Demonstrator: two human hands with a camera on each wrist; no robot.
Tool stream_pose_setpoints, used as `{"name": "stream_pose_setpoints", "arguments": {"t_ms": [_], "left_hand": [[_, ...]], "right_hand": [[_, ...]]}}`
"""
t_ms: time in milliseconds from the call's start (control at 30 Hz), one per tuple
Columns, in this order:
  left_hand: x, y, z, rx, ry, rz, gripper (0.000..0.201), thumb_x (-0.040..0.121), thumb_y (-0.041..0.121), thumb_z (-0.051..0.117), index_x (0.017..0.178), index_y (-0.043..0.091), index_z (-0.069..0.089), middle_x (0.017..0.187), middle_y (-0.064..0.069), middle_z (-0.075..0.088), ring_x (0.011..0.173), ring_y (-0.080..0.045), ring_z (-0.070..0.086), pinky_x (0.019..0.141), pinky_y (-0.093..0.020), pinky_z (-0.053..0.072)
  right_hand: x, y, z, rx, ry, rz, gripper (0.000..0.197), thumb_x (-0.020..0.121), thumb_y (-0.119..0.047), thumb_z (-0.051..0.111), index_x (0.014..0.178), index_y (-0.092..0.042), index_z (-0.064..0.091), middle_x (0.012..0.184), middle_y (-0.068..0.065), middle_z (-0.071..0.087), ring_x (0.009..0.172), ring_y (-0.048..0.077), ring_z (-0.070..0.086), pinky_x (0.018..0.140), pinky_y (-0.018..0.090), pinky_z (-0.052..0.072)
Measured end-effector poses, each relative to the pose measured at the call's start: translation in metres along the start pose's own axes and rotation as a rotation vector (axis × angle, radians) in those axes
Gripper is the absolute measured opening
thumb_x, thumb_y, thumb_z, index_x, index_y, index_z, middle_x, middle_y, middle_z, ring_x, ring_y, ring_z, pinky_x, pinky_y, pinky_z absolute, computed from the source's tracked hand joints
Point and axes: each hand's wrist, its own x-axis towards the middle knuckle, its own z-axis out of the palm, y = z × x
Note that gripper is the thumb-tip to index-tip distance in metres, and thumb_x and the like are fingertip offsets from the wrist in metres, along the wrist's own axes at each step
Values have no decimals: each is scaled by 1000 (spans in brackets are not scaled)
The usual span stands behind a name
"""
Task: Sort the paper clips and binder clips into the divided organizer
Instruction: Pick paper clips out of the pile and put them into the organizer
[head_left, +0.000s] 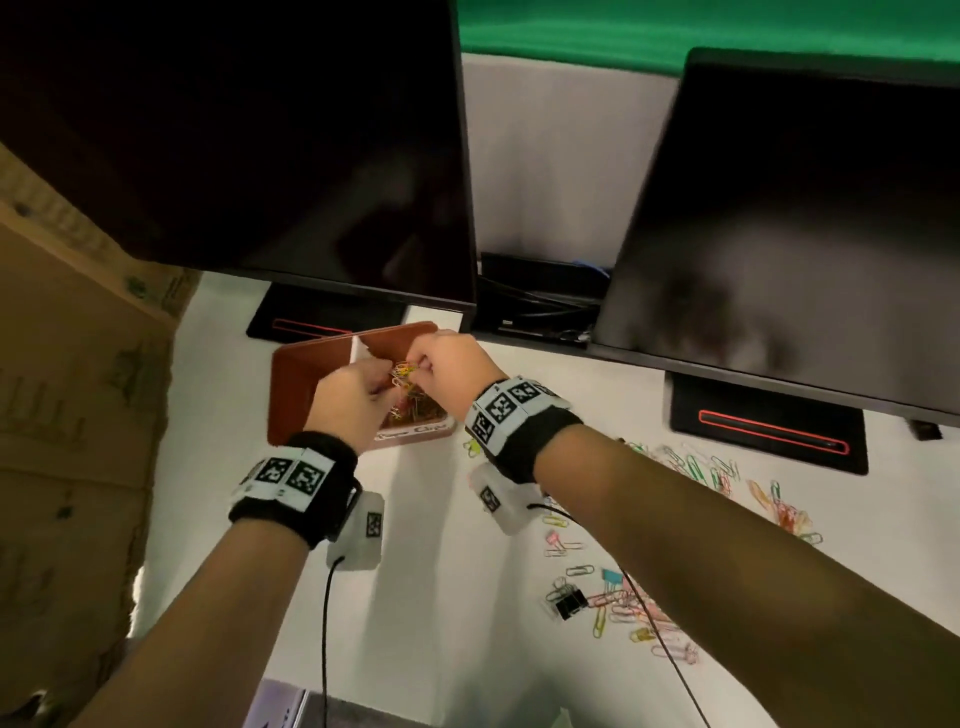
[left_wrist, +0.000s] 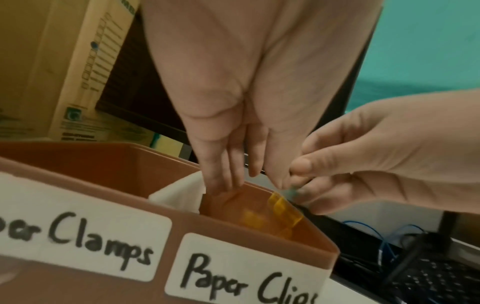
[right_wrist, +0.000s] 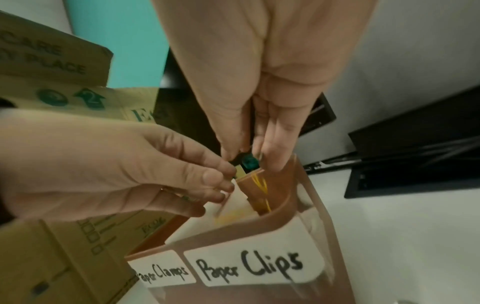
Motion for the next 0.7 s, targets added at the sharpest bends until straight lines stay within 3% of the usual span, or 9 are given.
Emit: {"name": "stream_pose_setpoints", "arguments": {"t_ms": [100,200,267,333,467,600,700], "left_hand": [[-7,-2,4,56,24,94,42,82,12,67,123,9,56,122,-12,58,111,-25,55,99,-31,40],[-20,0,13,-60,76,188,33,81,15,68,114,15,62,113,-3,58,98,-14,57,91,-23,43],[-31,4,28,-145,17,221,24,83,18,67,106,18,64,103,4,58,89,-8,57,83,-24,49],[-42,9,52,-161,-103,245,19,84,19,65,103,19,63,100,5,58,86,-7,57,78,-25,52],[-53,15,111,-75,-331,256,28,83,23,65,111,20,60,112,-1,55,92,-13,53,87,-32,49],[-51,17,148,181,-350,317,39,82,24,63,120,25,52,124,0,46,115,-20,43,99,-36,41],[-47,12,157,234,-322,315,34,82,16,60,116,23,55,119,1,47,113,-20,43,98,-36,41]], "right_hand": [[-6,12,5,88,49,-9,32,90,-22,58,122,-18,55,123,6,54,110,21,56,98,34,47],[-35,48,-2,108,133,-47,25,92,-21,55,117,-19,57,115,-1,54,103,16,56,93,29,46],[-55,88,-8,2,93,49,26,92,-18,52,118,-21,57,118,0,54,108,18,53,98,32,43],[-74,124,-11,-131,-53,165,34,90,-12,50,121,-25,56,125,0,52,118,21,47,105,34,37],[-90,150,-9,-207,-281,224,49,87,2,44,128,-24,54,136,1,43,126,26,39,103,36,39],[-91,161,-4,-164,-245,254,40,86,2,49,118,-20,59,123,5,46,114,26,46,100,33,41],[-95,168,-2,-105,-215,272,28,86,-8,58,112,-19,60,115,5,47,101,25,53,92,31,47]]}}
